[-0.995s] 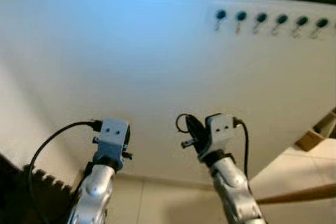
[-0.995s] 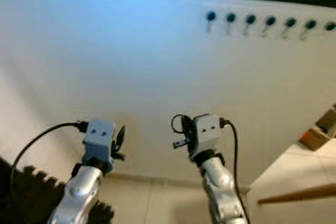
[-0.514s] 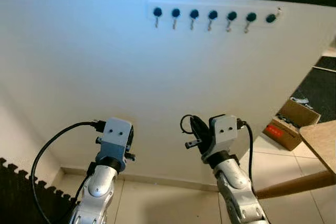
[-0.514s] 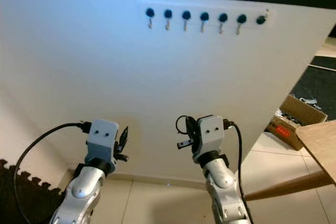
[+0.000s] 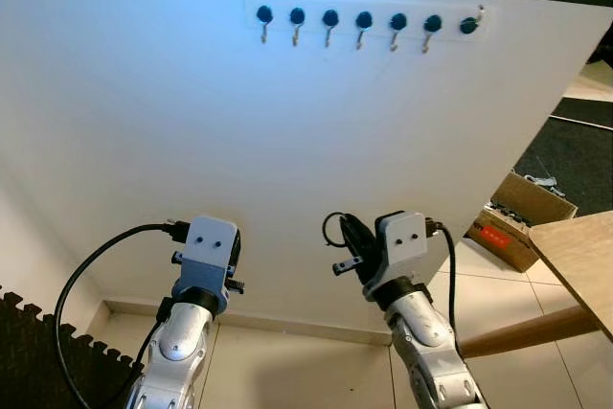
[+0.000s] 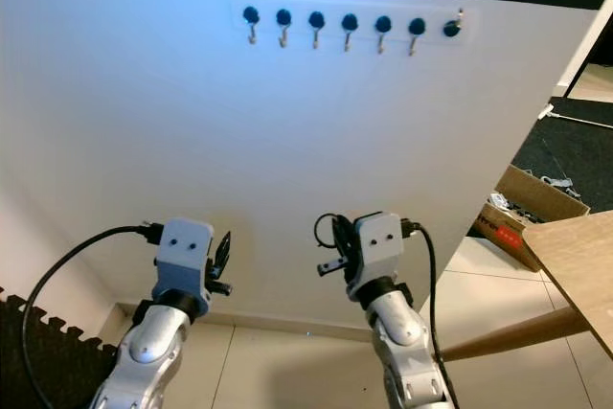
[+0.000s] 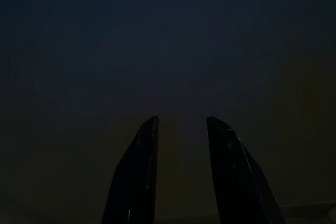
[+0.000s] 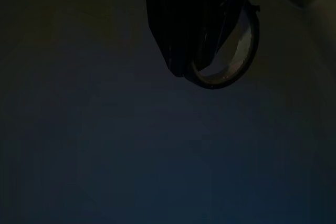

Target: Hang keys on a hook

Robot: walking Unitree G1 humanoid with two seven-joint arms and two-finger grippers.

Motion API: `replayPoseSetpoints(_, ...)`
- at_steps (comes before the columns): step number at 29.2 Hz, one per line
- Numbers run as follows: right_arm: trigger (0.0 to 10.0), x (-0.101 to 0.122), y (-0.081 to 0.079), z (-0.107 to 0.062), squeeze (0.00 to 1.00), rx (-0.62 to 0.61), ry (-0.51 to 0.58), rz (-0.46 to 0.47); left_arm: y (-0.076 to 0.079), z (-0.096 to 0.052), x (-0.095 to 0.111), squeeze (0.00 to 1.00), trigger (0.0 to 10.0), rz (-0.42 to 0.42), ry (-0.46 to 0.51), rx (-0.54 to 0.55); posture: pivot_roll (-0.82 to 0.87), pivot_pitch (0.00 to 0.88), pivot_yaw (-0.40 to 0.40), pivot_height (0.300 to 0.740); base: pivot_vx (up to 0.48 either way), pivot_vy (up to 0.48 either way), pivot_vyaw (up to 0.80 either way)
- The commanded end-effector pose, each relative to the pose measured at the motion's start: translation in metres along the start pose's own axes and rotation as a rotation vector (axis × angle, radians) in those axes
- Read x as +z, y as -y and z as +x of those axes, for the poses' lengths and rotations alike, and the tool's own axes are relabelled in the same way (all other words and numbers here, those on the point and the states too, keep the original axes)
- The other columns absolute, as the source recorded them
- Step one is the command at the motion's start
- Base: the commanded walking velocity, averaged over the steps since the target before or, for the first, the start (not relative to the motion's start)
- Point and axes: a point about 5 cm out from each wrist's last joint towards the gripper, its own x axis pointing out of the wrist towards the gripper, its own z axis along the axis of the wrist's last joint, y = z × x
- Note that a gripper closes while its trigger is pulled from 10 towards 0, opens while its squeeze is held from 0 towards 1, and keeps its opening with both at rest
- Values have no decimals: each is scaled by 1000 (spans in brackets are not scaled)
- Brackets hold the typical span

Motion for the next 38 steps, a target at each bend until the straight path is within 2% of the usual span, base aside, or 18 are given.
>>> replayPoseSetpoints(1, 10000, -3, 1, -2, 0, -3, -16, 7, 0, -2, -6, 0, 10000, 2, -24, 4, 79, 158, -15, 740, 0, 0, 0)
replayPoseSetpoints(7, 10000, -3, 1, -1, 0, 0, -16, 7, -1, -2, -6, 0, 10000, -7, -27, 9, 79, 158, -15, 740, 0, 126, 0)
replayPoseSetpoints(15, 10000, -4, 0, -1, 0, 3, -17, 8, -1, -1, -6, 0, 10000, -11, -28, 11, 81, 150, -16, 740, 0, 466, 0)
replayPoseSetpoints(33, 10000, -4, 0, -1, 0, -3, -17, 12, -2, -1, -4, 0, 10000, -2, -14, 9, 82, 156, -10, 740, 0, 0, 0)
replayPoseSetpoints(38, 10000, -3, 0, -1, 0, -4, -14, 8, -5, 3, 7, 0, 10000, 13, 27, 20, 81, 158, -11, 740, 0, 0, 0)
